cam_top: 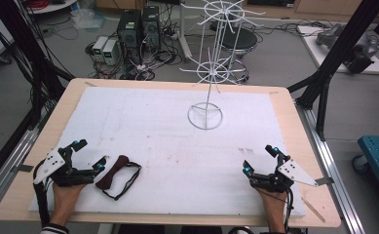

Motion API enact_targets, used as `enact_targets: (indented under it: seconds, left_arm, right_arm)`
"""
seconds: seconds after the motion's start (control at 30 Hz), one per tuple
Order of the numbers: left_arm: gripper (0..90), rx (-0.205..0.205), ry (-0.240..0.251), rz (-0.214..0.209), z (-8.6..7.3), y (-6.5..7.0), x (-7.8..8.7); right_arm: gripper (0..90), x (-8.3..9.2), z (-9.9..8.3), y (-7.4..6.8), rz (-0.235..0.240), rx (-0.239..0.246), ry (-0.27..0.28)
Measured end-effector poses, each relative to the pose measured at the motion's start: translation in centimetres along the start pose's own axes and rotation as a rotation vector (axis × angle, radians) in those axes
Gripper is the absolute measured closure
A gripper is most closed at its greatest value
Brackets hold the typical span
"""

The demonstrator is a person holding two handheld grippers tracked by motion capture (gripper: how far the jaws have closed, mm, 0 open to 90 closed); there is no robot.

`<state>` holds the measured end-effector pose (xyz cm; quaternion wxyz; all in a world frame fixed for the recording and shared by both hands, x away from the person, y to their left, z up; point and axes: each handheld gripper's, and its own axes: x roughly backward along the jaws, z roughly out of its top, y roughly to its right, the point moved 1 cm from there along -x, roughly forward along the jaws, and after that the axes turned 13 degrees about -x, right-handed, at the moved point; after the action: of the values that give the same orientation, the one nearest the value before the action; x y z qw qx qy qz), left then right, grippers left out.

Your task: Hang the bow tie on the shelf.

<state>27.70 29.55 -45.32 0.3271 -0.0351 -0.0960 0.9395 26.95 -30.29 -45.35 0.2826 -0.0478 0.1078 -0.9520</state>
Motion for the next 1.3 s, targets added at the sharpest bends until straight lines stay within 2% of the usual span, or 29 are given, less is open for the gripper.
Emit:
enact_targets:
  seconds: [0.17, 0.57, 0.6, 0.67, 0.8, 0.9, 0.97, 1.03, 1.2, 1.3]
  left_arm:
    - [1.7, -0.020, -0.003, 0.001, 0.0, 0.2, 0.0]
    - [1.7, 0.002, -0.001, 0.002, 0.0, 0.0, 0.0]
    - [1.7, 0.004, 0.000, 0.007, 0.0, -0.1, 0.0]
    - [1.7, -0.011, -0.027, 0.012, 0.2, -0.5, 0.1]
    - [1.7, -0.005, -0.029, 0.004, 1.0, -1.0, 0.4]
    - [1.7, -0.002, -0.065, -0.021, 2.0, -1.6, 0.8]
    - [1.7, -0.004, -0.112, -0.034, 2.5, -1.9, 1.0]
    - [1.7, -0.024, -0.171, -0.029, 3.0, -2.2, 1.2]
    - [1.7, -0.031, -0.235, -0.052, 4.1, -2.7, 1.9]
    - [1.7, -0.027, -0.281, -0.089, 4.7, -2.8, 1.9]
  right_arm:
    - [0.7, 0.0, 0.0, 0.0, 0.002, 0.000, 0.001]
    - [0.6, 0.0, 0.0, -0.1, 0.000, 0.001, 0.004]
    - [0.6, 0.0, 0.0, -0.1, 0.000, 0.001, 0.004]
    - [0.6, 0.0, 0.0, -0.1, -0.002, -0.003, 0.002]
    - [0.6, 0.1, 0.0, -0.1, -0.002, -0.003, 0.001]
    - [0.6, 0.0, 0.0, 0.0, 0.000, 0.003, 0.004]
    - [0.6, 0.1, 0.0, -0.1, -0.002, -0.004, 0.002]
    - [0.6, 0.0, 0.0, -0.1, -0.002, -0.004, 0.002]
    - [0.6, 0.0, 0.0, -0.1, -0.002, -0.003, 0.002]
    - [0.7, 0.0, 0.0, -0.1, -0.001, 0.001, 0.004]
